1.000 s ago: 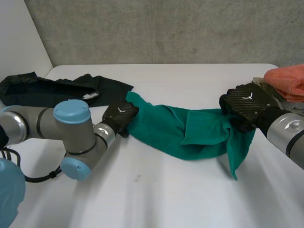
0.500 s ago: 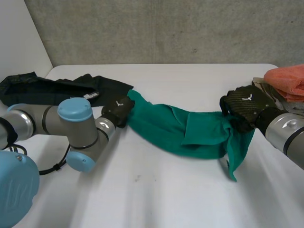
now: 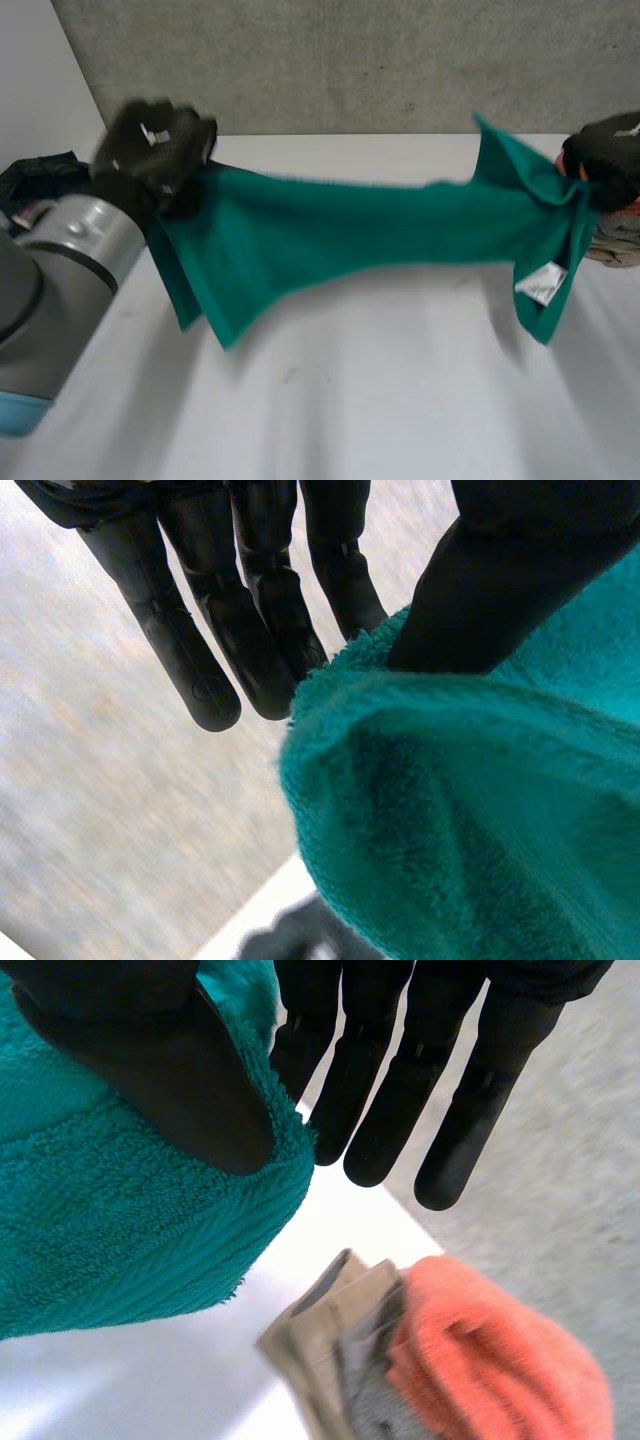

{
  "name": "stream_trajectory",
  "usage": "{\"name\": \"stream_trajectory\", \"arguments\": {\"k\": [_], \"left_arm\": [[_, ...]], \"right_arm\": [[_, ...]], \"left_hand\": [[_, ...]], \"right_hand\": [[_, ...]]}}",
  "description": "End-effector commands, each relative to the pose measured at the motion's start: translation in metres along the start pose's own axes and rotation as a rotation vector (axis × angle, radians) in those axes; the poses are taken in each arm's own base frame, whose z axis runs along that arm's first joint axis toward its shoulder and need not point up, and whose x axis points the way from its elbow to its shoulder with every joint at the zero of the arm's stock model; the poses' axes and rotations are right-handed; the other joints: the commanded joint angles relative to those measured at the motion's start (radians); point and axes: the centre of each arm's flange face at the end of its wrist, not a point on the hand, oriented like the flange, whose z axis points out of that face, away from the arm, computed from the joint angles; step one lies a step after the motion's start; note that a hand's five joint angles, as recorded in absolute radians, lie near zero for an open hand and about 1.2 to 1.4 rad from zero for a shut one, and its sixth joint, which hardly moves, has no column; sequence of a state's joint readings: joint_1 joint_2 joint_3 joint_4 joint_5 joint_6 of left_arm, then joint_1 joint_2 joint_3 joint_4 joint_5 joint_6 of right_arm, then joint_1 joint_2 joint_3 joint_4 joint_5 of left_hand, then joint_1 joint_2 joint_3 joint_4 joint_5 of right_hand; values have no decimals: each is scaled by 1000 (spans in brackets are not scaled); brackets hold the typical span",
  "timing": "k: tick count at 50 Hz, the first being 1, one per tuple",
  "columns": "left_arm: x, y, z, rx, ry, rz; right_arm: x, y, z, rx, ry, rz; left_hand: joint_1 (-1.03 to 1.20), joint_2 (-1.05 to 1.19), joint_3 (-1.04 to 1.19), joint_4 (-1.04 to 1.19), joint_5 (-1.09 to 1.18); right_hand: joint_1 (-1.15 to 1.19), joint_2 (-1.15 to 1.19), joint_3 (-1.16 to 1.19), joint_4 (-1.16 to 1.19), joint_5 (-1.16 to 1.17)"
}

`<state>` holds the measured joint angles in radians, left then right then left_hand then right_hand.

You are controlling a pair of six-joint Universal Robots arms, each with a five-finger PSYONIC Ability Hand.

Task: Fold the laundry.

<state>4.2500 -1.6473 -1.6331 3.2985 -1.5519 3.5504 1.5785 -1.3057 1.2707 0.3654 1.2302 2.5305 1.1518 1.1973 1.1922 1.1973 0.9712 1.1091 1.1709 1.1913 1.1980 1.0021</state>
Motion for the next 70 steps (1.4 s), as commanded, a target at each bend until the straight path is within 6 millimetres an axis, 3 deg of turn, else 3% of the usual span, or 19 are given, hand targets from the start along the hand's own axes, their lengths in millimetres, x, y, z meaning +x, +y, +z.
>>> {"name": "stream_trajectory", "arguments": {"k": [1, 2, 4, 6, 7, 11, 15, 18, 22, 27, 32, 38, 40, 42, 45, 50, 56, 61, 70], "left_arm": [[25, 58, 35, -155, 67, 9], [22, 55, 57, -106, 34, 16], [17, 48, 76, -53, -6, 25], [2, 29, 104, 55, -100, 41], [-12, 5, 118, 161, -183, 45], [-34, -47, 130, 416, -322, 42], [-49, -79, 121, 580, -399, 35], [-44, -70, 110, 548, -381, 41], [-27, -41, 92, 450, -317, 45], [9, 17, 55, 261, -176, 58], [36, 63, 19, 81, -47, 69], [56, 99, -20, -174, 89, 76], [58, 105, -33, -280, 137, 79], [55, 101, -42, -348, 163, 81], [49, 88, -44, -365, 175, 78], [28, 54, -23, -265, 99, 48], [10, 37, 9, -168, 19, -33], [6, 77, 58, -251, -9, -96], [3, 139, 98, -375, -12, -112]], "right_arm": [[-31, 12, 35, -16, -79, -12], [-35, 5, 46, 28, -55, -8], [-29, -14, 65, 134, 47, 10], [-22, -29, 74, 217, 124, 32], [-10, -46, 79, 317, 212, 65], [18, -90, 77, 619, 385, 150], [34, -119, 60, 814, 455, 177], [33, -120, 55, 818, 449, 184], [22, -104, 51, 744, 411, 190], [-20, -42, 57, 446, 208, 205], [-60, 7, 50, 239, 22, 197], [-67, 58, 44, 92, -26, 55], [-65, 64, 43, 75, -24, 17], [-66, 68, 43, 61, -25, -32], [-68, 70, 43, 55, -29, -65], [-69, 71, 43, 50, -32, -71], [-70, 74, 42, 41, -34, -66], [-71, 76, 41, 36, -39, -63], [-74, 80, 40, 26, -47, -61]], "left_hand": [[244, 199, 204, 199, 250], [244, 199, 204, 199, 250], [244, 199, 204, 199, 250], [244, 199, 204, 199, 250], [244, 199, 204, 199, 250], [244, 199, 204, 199, 250], [244, 199, 204, 199, 250], [244, 199, 204, 199, 250], [244, 199, 204, 199, 250], [244, 199, 204, 199, 250], [244, 199, 204, 199, 250], [244, 199, 204, 199, 250], [38, -7, -2, -7, 44], [-459, -505, -500, -505, -453], [-612, -658, -653, -658, -606], [-636, -681, -676, -681, -630], [-624, -670, -665, -670, -618], [-615, -661, -656, -661, -609], [-586, -632, -626, -632, -580]], "right_hand": [[287, 225, 205, 198, 220], [287, 225, 205, 198, 220], [287, 225, 205, 198, 220], [287, 225, 205, 198, 220], [287, 225, 205, 198, 220], [287, 225, 205, 198, 220], [287, 225, 205, 198, 220], [287, 225, 205, 198, 220], [287, 225, 205, 198, 220], [287, 225, 205, 198, 220], [287, 225, 205, 198, 220], [287, 225, 205, 198, 220], [287, 225, 205, 198, 220], [287, 225, 205, 198, 220], [287, 225, 205, 198, 220], [287, 225, 205, 198, 220], [287, 225, 205, 198, 220], [287, 225, 205, 198, 220], [287, 225, 205, 198, 220]]}}
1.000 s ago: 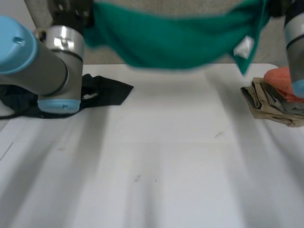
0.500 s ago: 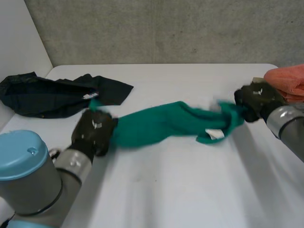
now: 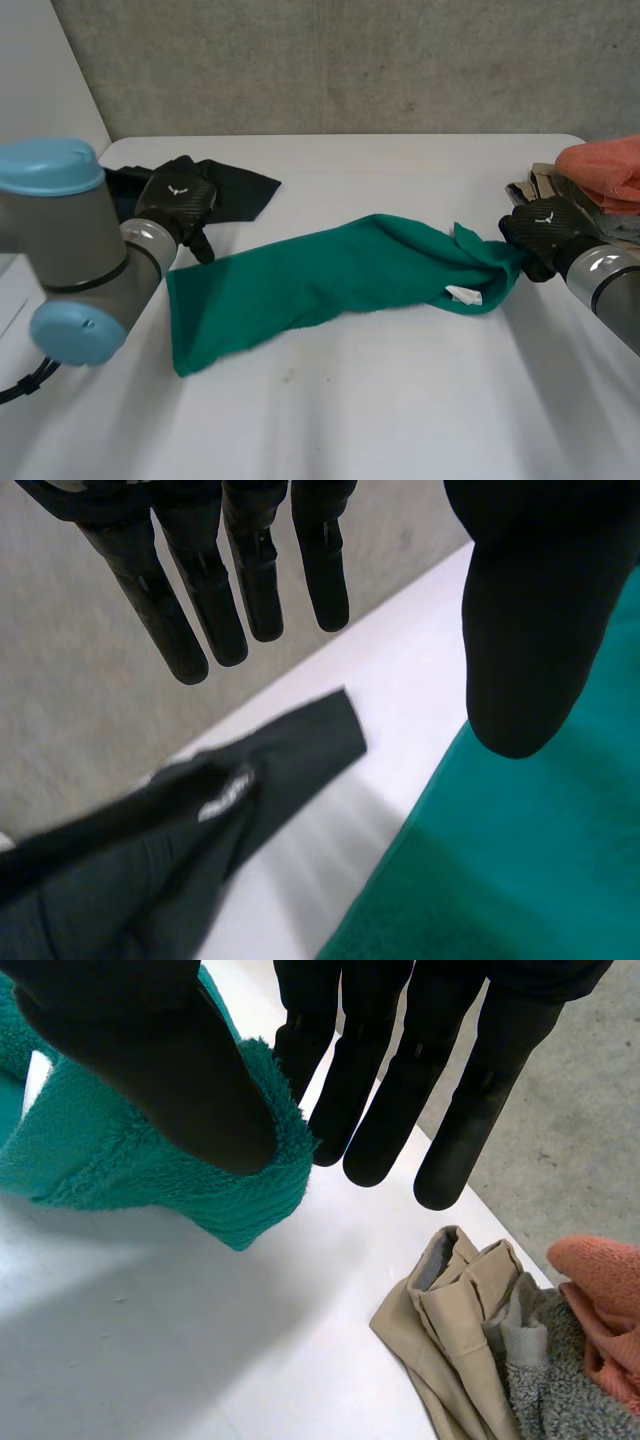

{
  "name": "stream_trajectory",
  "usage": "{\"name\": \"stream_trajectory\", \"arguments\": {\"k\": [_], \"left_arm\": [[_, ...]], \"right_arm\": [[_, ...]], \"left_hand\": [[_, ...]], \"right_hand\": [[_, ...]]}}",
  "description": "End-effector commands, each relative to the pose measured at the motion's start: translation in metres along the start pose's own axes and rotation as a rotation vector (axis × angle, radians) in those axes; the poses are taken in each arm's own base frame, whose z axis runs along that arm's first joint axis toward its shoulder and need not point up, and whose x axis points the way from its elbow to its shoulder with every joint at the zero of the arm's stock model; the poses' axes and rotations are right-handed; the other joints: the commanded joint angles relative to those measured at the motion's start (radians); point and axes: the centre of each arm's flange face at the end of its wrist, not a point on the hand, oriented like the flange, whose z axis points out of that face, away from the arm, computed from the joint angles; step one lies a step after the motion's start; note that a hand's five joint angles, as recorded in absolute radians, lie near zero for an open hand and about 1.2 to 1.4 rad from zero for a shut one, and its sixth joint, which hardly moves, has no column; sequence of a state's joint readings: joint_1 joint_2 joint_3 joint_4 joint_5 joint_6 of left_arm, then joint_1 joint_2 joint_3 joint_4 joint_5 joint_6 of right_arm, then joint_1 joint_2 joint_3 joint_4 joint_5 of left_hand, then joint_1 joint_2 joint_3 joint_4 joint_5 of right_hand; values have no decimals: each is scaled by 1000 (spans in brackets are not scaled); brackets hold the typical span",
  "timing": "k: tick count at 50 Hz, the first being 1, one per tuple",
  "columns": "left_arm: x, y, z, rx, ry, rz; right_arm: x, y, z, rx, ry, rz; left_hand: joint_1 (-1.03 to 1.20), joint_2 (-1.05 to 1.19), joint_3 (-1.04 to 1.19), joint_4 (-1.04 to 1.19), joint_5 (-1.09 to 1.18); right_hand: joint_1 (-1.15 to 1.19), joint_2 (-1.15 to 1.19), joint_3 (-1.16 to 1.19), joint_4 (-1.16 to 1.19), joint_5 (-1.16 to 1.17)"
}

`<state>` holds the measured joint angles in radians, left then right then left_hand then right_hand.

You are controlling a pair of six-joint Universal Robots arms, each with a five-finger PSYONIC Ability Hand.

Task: Fold the laundry.

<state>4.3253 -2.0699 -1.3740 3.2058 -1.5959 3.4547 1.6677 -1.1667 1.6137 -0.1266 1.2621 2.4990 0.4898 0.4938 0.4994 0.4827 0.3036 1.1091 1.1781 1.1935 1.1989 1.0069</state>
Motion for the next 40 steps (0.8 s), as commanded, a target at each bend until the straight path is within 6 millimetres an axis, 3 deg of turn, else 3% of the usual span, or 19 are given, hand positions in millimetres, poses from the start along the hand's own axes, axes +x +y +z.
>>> {"name": "stream_trajectory", "arguments": {"k": [1, 8, 16, 23, 24, 26, 28, 32, 35, 40], "left_arm": [[-3, 40, 40, -97, 3, -9], [1, 59, 51, -141, 13, -5], [5, 70, 46, -212, 48, -3], [5, 71, 46, -214, 54, -3], [5, 71, 46, -214, 54, -3], [5, 70, 45, -214, 52, -4], [5, 69, 45, -211, 42, -2], [5, 58, 43, -164, 12, 4], [2, 36, 36, -84, -15, 3], [0, 27, 35, -14, -27, 4]], "right_arm": [[-2, 2, -1, -5, -5, 1], [-1, 3, 0, -9, -2, 2], [-1, 3, 0, -10, -1, -2], [-1, 3, 0, -10, -1, -5], [-1, 3, 0, -9, -2, -7], [-1, 3, 0, -10, -1, -7], [-1, 3, 0, -10, -1, -7], [-1, 3, -1, -9, 0, -6], [0, 3, -1, -11, 0, -3], [0, 3, -1, -9, -2, 1]], "left_hand": [[79, 75, 69, 86, 91], [91, 87, 81, 98, 102], [179, 175, 169, 186, 190], [422, 418, 412, 429, 434], [507, 503, 497, 514, 518], [905, 901, 895, 912, 917], [906, 902, 897, 914, 918], [906, 902, 897, 914, 918], [906, 902, 897, 914, 918], [906, 902, 897, 914, 918]], "right_hand": [[287, 218, 203, 197, 215], [287, 218, 203, 197, 215], [287, 218, 203, 197, 215], [287, 218, 203, 197, 215], [287, 218, 203, 197, 215], [287, 218, 203, 197, 215], [287, 218, 203, 197, 215], [287, 218, 203, 197, 215], [287, 218, 203, 197, 215], [287, 218, 203, 197, 215]]}}
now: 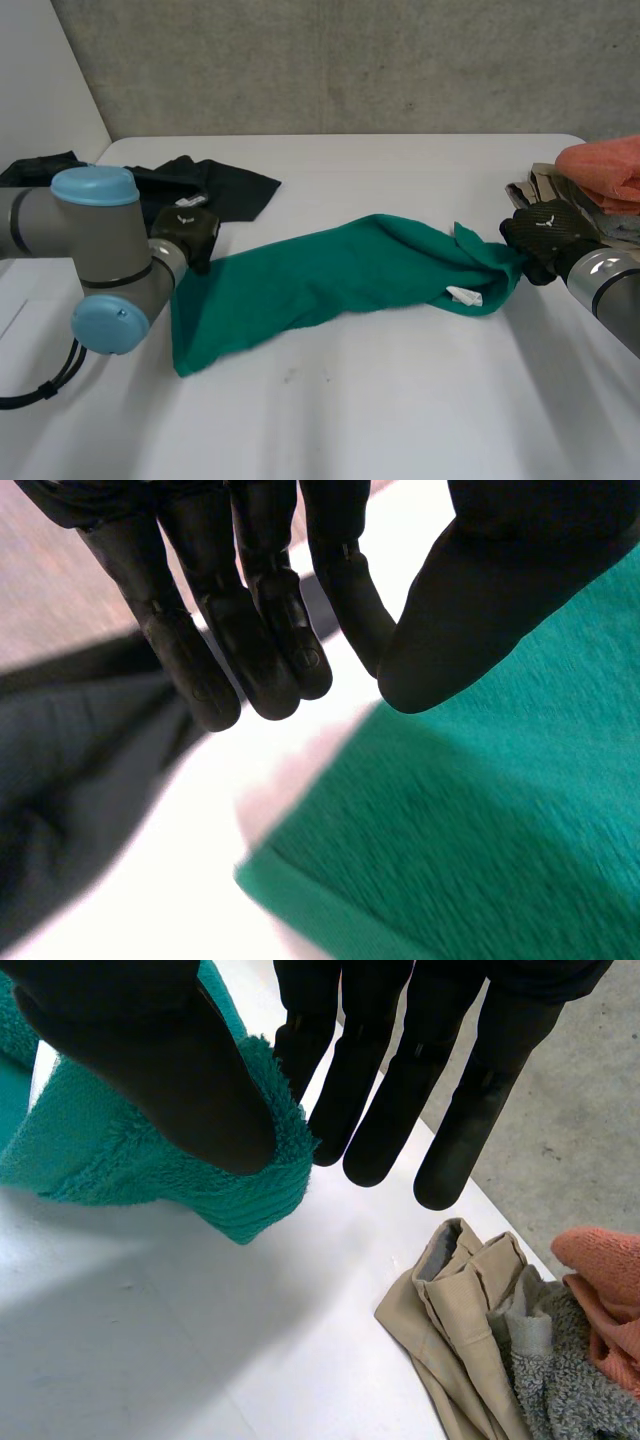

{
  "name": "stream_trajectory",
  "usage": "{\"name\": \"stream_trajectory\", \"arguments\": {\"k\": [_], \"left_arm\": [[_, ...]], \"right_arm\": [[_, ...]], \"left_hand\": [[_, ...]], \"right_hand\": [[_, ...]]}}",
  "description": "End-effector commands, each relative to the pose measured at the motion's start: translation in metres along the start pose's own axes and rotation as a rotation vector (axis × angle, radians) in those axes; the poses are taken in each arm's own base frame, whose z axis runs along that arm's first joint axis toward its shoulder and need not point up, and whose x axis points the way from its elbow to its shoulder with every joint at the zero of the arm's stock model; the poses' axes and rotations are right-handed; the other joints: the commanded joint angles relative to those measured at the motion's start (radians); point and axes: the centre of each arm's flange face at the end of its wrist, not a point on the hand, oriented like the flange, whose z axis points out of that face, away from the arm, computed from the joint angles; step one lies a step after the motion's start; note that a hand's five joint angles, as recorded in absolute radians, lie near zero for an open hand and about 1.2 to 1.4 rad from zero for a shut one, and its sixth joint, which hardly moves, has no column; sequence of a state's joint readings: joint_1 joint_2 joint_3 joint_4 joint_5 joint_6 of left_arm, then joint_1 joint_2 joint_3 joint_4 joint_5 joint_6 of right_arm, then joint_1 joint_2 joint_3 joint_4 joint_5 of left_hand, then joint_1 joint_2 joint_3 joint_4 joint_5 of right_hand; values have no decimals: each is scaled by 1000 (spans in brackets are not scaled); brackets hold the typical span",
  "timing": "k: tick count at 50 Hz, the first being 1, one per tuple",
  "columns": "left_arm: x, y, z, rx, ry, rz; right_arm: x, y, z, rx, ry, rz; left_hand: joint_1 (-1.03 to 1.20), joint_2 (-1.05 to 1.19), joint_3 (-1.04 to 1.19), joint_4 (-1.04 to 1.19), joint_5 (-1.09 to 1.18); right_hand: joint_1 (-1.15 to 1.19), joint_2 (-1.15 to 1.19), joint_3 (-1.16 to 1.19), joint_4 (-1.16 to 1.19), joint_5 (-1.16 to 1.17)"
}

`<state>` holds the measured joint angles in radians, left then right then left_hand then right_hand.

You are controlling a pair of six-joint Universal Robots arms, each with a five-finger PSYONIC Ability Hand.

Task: Fold the laundry.

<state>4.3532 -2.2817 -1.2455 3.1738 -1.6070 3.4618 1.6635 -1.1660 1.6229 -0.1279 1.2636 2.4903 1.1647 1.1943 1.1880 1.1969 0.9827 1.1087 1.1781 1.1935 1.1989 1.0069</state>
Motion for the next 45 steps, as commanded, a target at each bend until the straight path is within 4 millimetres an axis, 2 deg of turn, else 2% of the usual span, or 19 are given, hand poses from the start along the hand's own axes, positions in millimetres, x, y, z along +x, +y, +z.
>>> {"name": "stream_trajectory", "arguments": {"k": [1, 2, 3, 4, 9, 23, 28, 30, 31, 32, 36, 41, 45], "left_arm": [[-2, -18, -7, 108, -26, 2], [-1, -16, -6, 102, -22, 4], [-1, -14, -5, 95, -22, 5], [-1, -11, -4, 86, -20, 5], [-2, 5, 4, 35, -19, 1], [-3, 30, 18, -35, -14, -4], [-2, 32, 19, -41, -11, -5], [-3, 31, 19, -37, -14, -6], [-2, 31, 19, -38, -13, -5], [-3, 31, 19, -37, -15, -5], [-1, 24, 15, -19, -29, -4], [-15, -13, 1, 72, -66, -17], [-16, -16, -1, 78, -67, -22]], "right_arm": [[0, 0, 0, 0, -3, 6], [0, 0, -1, -2, -4, 7], [0, 0, -1, -2, -4, 7], [0, 0, -1, -2, -4, 7], [-1, 1, -1, -4, -6, 6], [-2, 1, -1, -3, -7, 0], [-2, 1, -1, -4, -6, 0], [-2, 1, -1, -4, -6, 0], [-2, 1, -1, -4, -6, 0], [-2, 1, -1, -4, -6, 0], [0, 0, -1, -2, -1, -1], [3, -1, 0, 5, 5, 0], [4, -4, -1, 12, 10, -3]], "left_hand": [[232, 202, 208, 199, 239], [-259, -289, -283, -291, -252], [-465, -494, -488, -497, -457], [-519, -549, -542, -551, -512], [-514, -543, -537, -546, -506], [-528, -558, -552, -561, -521], [-426, -456, -449, -458, -419], [-98, -128, -122, -131, -91], [147, 118, 124, 115, 155], [231, 201, 207, 198, 238], [232, 202, 208, 199, 239], [232, 202, 208, 199, 239], [232, 202, 208, 199, 239]], "right_hand": [[288, 218, 203, 197, 215], [288, 218, 203, 197, 215], [288, 218, 203, 197, 215], [288, 218, 203, 197, 215], [288, 218, 203, 197, 215], [288, 218, 203, 197, 215], [288, 218, 203, 197, 215], [288, 218, 203, 197, 215], [288, 218, 203, 197, 215], [288, 218, 203, 197, 215], [288, 218, 203, 197, 215], [288, 218, 203, 197, 215], [288, 218, 203, 197, 215]]}}
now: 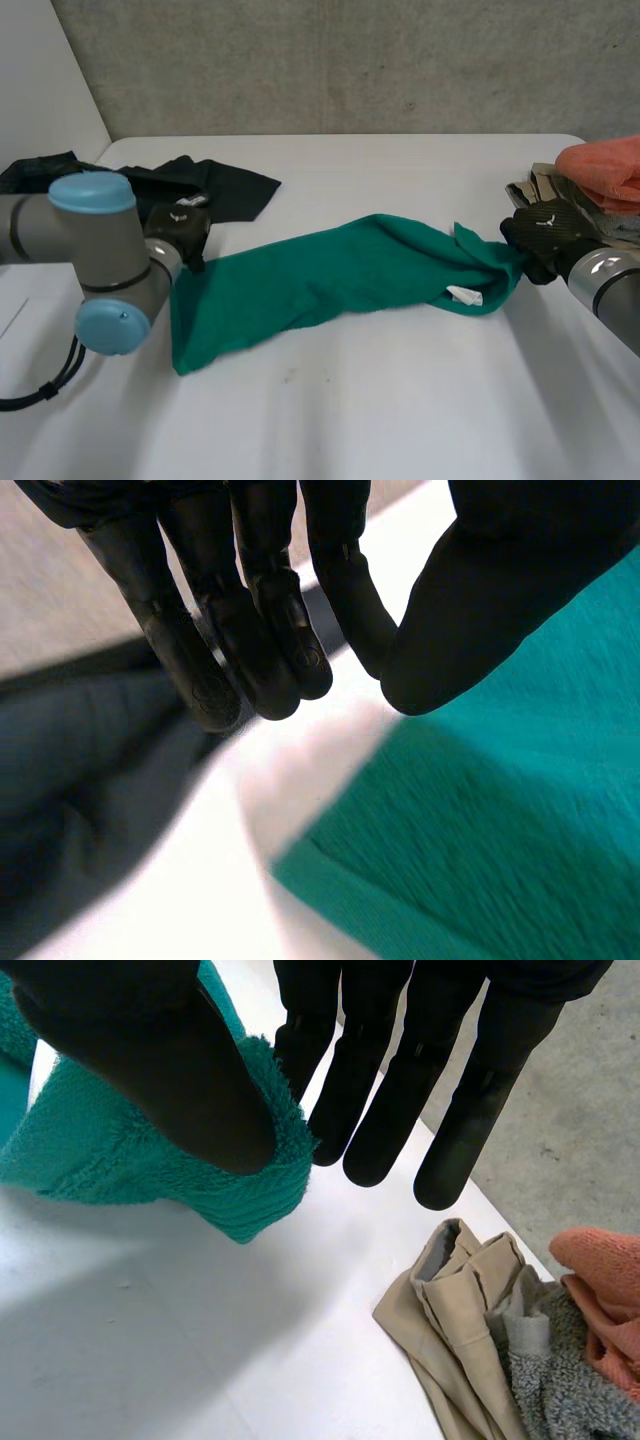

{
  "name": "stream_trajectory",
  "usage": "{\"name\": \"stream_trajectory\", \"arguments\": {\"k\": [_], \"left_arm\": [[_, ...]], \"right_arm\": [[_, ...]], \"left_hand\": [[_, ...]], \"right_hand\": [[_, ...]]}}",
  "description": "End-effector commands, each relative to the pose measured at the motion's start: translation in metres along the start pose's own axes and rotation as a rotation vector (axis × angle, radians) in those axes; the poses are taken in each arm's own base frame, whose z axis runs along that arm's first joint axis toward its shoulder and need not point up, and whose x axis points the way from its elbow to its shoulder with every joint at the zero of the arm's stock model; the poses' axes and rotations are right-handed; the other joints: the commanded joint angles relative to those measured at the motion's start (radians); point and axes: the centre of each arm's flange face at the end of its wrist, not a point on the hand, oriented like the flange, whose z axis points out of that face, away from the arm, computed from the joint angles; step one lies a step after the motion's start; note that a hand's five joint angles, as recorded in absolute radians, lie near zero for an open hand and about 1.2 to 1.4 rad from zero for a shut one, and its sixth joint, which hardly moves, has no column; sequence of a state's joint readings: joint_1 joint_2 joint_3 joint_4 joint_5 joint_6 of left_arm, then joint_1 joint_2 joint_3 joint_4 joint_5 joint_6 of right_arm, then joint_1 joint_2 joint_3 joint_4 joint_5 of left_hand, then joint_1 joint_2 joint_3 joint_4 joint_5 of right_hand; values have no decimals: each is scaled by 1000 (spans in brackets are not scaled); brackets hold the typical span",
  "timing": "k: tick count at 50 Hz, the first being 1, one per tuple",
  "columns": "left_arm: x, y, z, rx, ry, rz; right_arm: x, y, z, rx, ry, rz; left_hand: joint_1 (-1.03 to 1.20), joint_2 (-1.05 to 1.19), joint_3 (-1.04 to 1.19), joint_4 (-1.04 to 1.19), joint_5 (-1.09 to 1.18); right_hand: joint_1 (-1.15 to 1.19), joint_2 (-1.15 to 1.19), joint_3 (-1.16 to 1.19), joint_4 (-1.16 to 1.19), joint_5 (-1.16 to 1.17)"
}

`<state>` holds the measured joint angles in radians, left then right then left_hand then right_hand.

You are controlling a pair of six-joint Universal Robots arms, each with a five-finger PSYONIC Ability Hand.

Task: Fold the laundry.

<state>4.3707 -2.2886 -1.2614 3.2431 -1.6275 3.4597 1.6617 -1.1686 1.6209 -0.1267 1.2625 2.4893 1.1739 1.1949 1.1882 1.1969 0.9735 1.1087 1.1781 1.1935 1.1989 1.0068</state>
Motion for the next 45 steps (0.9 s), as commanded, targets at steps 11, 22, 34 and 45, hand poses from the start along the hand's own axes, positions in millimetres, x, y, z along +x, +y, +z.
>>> {"name": "stream_trajectory", "arguments": {"k": [11, 22, 34, 45], "left_arm": [[2, -3, -11, -5, 13, 5], [6, 33, 10, -85, 21, 6], [8, 32, 12, -70, 60, 2], [-3, -9, -3, 29, 30, -14]], "right_arm": [[5, -4, -4, 7, 13, 3], [3, -3, -4, 4, 7, 5], [3, -3, -4, 4, 7, -3], [6, -3, -3, 6, 16, -4]], "left_hand": [[-652, -673, -666, -675, -626], [-638, -659, -652, -661, -612], [221, 200, 207, 198, 247], [222, 201, 208, 199, 248]], "right_hand": [[288, 218, 203, 197, 215], [288, 218, 203, 197, 215], [288, 218, 203, 197, 215], [288, 218, 203, 197, 215]]}}
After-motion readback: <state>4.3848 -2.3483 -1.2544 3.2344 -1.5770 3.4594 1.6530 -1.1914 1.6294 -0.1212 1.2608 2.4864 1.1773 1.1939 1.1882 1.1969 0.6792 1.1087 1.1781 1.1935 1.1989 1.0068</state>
